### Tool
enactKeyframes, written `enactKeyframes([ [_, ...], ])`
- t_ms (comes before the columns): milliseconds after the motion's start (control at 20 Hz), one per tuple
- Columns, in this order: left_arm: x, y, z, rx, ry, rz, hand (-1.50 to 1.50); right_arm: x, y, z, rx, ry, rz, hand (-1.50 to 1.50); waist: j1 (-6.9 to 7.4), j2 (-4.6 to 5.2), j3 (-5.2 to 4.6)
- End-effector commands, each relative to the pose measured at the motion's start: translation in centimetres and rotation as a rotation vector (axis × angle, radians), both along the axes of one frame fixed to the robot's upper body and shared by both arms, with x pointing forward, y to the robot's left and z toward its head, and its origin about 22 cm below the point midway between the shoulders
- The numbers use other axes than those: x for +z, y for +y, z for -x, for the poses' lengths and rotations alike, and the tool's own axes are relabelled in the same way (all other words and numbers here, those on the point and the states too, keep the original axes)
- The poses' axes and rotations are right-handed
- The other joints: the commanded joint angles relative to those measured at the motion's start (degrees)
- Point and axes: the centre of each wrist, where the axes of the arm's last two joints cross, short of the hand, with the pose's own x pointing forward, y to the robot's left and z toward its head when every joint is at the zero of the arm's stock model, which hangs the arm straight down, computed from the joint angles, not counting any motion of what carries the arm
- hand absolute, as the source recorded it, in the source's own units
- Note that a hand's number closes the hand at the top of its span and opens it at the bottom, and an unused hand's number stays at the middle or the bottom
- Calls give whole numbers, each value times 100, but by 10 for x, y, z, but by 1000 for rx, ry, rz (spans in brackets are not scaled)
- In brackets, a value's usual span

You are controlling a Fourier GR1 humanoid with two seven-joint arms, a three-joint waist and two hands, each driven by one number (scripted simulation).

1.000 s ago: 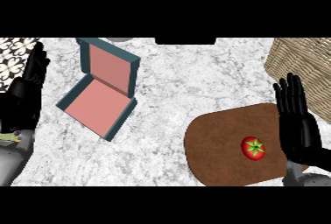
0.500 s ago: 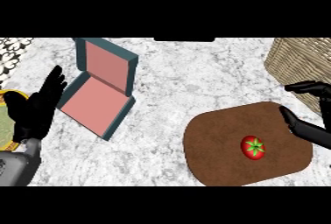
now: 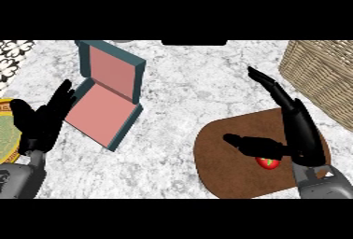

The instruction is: Pick the tomato from the cutting board and place it in the basket

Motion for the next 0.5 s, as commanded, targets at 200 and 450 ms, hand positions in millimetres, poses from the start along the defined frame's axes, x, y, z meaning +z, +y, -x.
enactKeyframes([
  [200,2,11,-4,19,-1,-7,0,71,-11,-10,-262,280,356,-150,-167,-58,-34],
  [450,-3,15,3,14,21,3,0,121,-36,-12,-538,389,598,-150,-159,-79,-26],
])
